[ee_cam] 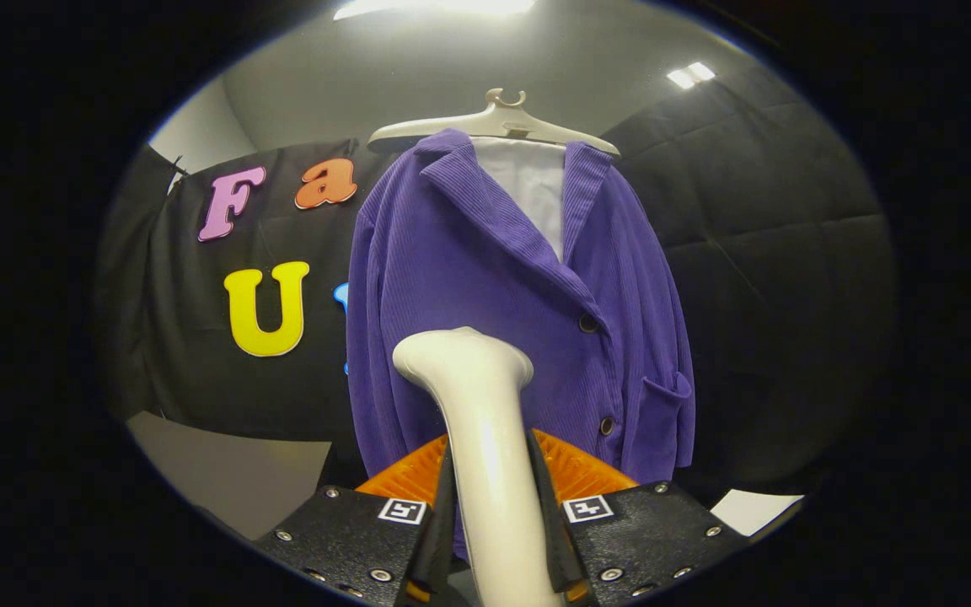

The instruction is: Iron the clothes twice with a garment steamer, once on the left side and once on the right side.

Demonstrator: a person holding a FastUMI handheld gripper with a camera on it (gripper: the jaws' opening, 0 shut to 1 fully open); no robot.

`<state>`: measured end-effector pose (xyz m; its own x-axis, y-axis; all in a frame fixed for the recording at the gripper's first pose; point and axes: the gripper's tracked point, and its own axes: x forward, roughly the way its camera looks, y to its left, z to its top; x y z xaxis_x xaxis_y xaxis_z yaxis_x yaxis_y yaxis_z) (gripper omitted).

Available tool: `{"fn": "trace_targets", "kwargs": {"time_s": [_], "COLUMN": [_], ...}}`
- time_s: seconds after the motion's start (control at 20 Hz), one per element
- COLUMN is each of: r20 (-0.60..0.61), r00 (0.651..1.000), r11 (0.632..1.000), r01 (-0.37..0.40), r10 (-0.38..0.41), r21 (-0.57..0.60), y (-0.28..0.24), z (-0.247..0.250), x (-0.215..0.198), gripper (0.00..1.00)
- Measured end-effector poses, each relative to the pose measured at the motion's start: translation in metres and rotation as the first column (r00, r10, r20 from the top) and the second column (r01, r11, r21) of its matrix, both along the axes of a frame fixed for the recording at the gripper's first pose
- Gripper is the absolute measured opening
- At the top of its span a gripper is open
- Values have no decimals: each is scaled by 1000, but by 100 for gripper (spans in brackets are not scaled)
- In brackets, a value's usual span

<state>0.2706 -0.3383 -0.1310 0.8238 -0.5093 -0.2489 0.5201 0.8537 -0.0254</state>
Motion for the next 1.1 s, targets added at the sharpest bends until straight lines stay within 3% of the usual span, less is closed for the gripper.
{"fn": "trace_targets", "kwargs": {"time_s": [0.4,1.1], "r20": [-38,-277], "r00": [999,961], "r11": [1000,991], "r01": [30,29], "r10": [-30,9], "r21": [0,134], "y": [0,34], "z": [-77,-218], "x": [-41,-115], "gripper": [44,44]}}
